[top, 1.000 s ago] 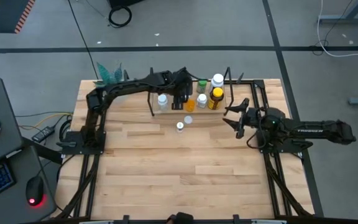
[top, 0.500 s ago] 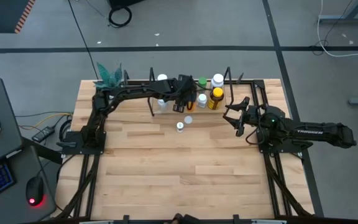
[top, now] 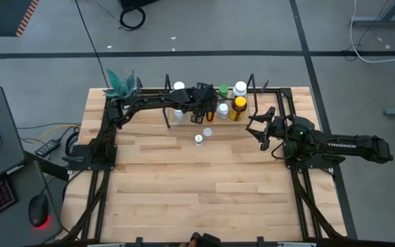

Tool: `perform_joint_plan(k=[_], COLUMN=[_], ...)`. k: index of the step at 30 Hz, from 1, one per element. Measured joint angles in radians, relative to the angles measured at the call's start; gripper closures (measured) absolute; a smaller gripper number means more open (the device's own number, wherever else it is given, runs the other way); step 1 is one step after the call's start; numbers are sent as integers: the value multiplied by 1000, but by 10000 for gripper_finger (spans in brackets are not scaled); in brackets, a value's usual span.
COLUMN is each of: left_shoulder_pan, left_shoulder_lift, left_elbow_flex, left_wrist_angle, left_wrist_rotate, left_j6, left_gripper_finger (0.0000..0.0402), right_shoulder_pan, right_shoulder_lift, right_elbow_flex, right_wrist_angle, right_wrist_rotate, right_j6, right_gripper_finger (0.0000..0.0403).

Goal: Pick and place medicine bottles onto shelf by color
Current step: Adjust the orange pill bottle on the shelf, then close the yellow pill bottle

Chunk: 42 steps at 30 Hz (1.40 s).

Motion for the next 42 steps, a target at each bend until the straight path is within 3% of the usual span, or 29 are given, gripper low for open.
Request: perform_joint_plan(k=[14, 23, 31, 35, 42], left_shoulder_pan=[-8, -60, -111, -117, -159], left_shoulder_lift=[0, -92, -230, -300, -390], left_elbow_flex=[0, 0, 0, 1, 1], left_wrist_angle=[34, -97, 154, 160, 18], left_wrist_rotate=[-74, -125, -115, -115, -106], left_j6=[-22, -135, -93, -192, -381], left_gripper_finger=[184, 188, 207, 218, 233], right_shoulder_pan=[0, 0, 0, 0, 2], right_shoulder_lift=[0, -1, 0, 0, 0], right_elbow_flex=[0, 0, 0, 0, 1], right_wrist_angle=[2, 5, 92, 167, 260], right_wrist_rotate=[-1, -26, 18, 56, 61], right_j6=[5, 19, -19, 19, 177], right_gripper_finger=[138, 138, 138, 138, 138])
